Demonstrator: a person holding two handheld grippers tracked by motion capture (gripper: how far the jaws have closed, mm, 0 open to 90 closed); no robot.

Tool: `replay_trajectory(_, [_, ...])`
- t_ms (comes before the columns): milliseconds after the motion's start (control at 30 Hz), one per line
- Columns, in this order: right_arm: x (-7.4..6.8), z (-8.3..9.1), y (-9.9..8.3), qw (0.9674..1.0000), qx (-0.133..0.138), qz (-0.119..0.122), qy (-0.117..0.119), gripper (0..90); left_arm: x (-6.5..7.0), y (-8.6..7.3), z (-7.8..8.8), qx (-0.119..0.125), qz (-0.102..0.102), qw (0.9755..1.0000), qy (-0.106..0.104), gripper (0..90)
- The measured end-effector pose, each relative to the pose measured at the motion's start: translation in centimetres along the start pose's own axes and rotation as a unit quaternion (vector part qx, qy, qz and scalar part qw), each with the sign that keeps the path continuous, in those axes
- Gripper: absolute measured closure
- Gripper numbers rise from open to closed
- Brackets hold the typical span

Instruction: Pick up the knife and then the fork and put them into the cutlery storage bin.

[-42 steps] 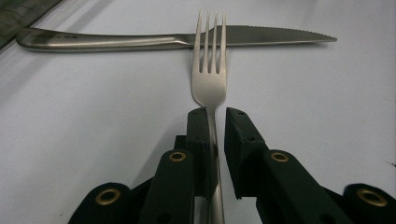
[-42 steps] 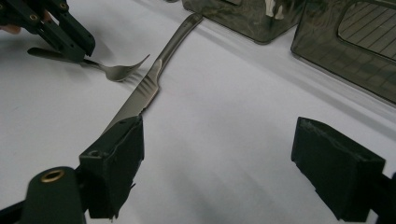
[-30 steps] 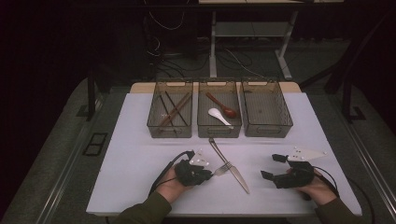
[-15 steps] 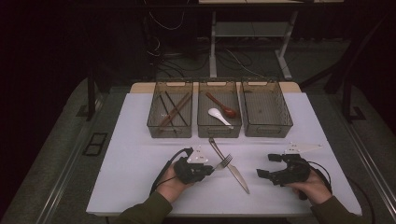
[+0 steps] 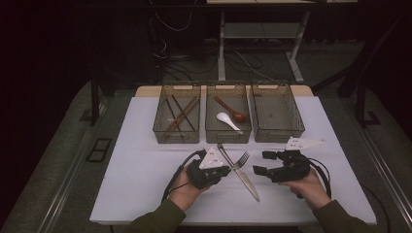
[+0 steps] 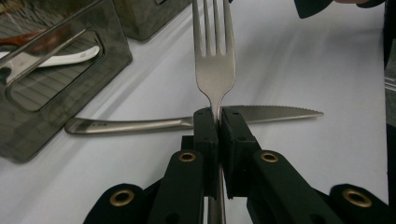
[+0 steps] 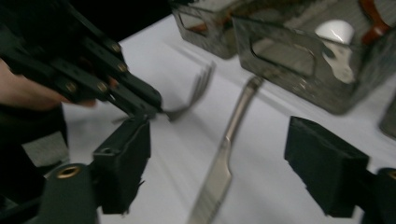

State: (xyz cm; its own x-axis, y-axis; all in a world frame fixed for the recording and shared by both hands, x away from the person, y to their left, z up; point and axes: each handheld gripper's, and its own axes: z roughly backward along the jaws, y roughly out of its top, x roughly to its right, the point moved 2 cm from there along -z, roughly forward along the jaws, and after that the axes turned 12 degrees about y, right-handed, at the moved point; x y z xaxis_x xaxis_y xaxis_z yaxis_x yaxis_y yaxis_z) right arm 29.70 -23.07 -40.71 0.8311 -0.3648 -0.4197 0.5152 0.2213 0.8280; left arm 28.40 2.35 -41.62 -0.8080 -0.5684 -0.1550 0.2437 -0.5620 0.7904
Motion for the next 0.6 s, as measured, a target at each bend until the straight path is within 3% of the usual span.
replay_trajectory(167, [0.0, -0.9, 1.3, 0.9999, 0.008, -0.004, 0.014, 35.8, 0.0, 0.6, -0.3, 0.007, 0.005, 0.9999, 0.009, 84.6])
replay_trajectory(367, [0.6, -2.4, 2.1, 0.9999, 0.001, -0.011, 0.013, 49.5, -0.2, 1.9, -0.6, 0.029, 0.012, 0.9993, 0.019, 84.6])
replay_trajectory(600, [1.1, -3.0, 2.7, 0.9997, 0.017, -0.016, 0.008, 74.6, -0.1, 2.3, -0.9, 0.039, 0.012, 0.9987, 0.03, 84.6])
